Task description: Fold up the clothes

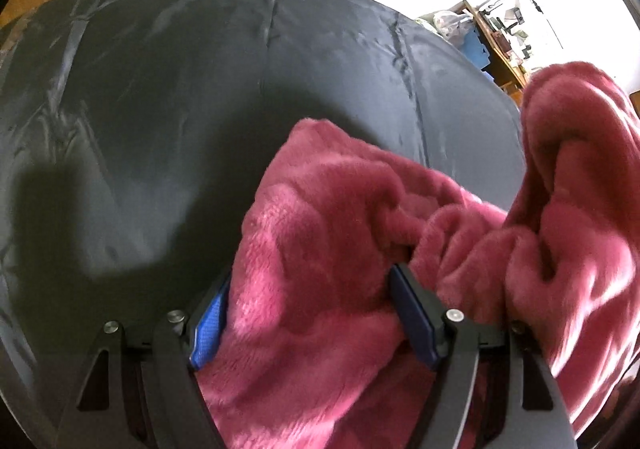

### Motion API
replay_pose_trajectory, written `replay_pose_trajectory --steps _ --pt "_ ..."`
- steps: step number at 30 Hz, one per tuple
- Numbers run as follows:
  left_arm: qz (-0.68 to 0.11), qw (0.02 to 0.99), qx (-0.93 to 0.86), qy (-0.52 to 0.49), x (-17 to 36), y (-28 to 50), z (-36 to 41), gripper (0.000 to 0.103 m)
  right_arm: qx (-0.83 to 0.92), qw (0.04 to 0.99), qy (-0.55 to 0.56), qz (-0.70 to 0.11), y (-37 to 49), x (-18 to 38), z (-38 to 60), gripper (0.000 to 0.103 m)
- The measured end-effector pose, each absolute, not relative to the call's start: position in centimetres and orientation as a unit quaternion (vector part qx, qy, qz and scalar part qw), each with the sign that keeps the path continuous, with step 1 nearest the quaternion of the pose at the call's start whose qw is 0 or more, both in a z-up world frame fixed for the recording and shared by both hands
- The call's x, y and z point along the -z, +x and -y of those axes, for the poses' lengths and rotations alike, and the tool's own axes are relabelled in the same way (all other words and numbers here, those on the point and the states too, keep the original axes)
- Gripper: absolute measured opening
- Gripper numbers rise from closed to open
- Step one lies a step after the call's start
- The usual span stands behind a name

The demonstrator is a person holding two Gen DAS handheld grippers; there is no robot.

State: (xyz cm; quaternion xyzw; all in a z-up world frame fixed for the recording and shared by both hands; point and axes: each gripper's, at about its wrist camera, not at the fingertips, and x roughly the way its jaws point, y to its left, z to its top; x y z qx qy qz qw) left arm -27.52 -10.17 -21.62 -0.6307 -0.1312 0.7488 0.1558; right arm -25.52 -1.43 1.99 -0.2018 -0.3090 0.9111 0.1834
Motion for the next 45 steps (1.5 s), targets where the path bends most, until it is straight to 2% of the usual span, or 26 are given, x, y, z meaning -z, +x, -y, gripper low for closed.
replay_pose_trajectory --steps 4,10,23,27,31,38,42,45 --pt "0.137 0.151 -0.753 -0.626 20.8 -24.9 10.7 0.078 -0.909 0.205 -0.161 0.324 -24.7 -3.5 0.2 0.031" --pt "0.151 0.154 -0.766 -0.606 18.3 -21.6 10.8 0.078 -0.909 0.239 -0.054 0.338 -22.4 -9.4 -0.1 0.031" --pt "0.103 0.283 -0.849 -0.435 4.5 -15.9 2.9 0.079 -0.9 0.249 0.164 0.319 -21.5 -23.4 -5.0 0.031" --pt "0.092 0.324 -0.855 -0.394 1.2 -14.9 -0.3 0.079 -0.905 0.239 0.235 0.263 -17.0 -29.9 -4.8 0.031" --pt "0.1 0.363 -0.852 -0.365 -1.4 -14.0 -3.1 0.081 -0.925 0.198 0.272 0.177 -14.2 -35.1 -9.4 0.031" --pt "0.118 0.45 -0.829 -0.312 -5.6 -13.7 -8.0 0.084 -0.951 0.136 0.27 0.06 -15.8 -40.0 -21.1 0.031" --pt "0.073 0.502 -0.817 -0.275 -6.8 -11.0 -11.8 0.085 -0.954 0.129 0.264 0.062 -15.4 -42.0 -23.3 0.031" --pt "0.038 0.539 -0.805 -0.247 -7.7 -8.9 -14.6 0.085 -0.952 0.125 0.266 0.086 -10.5 -44.2 -20.3 0.031"
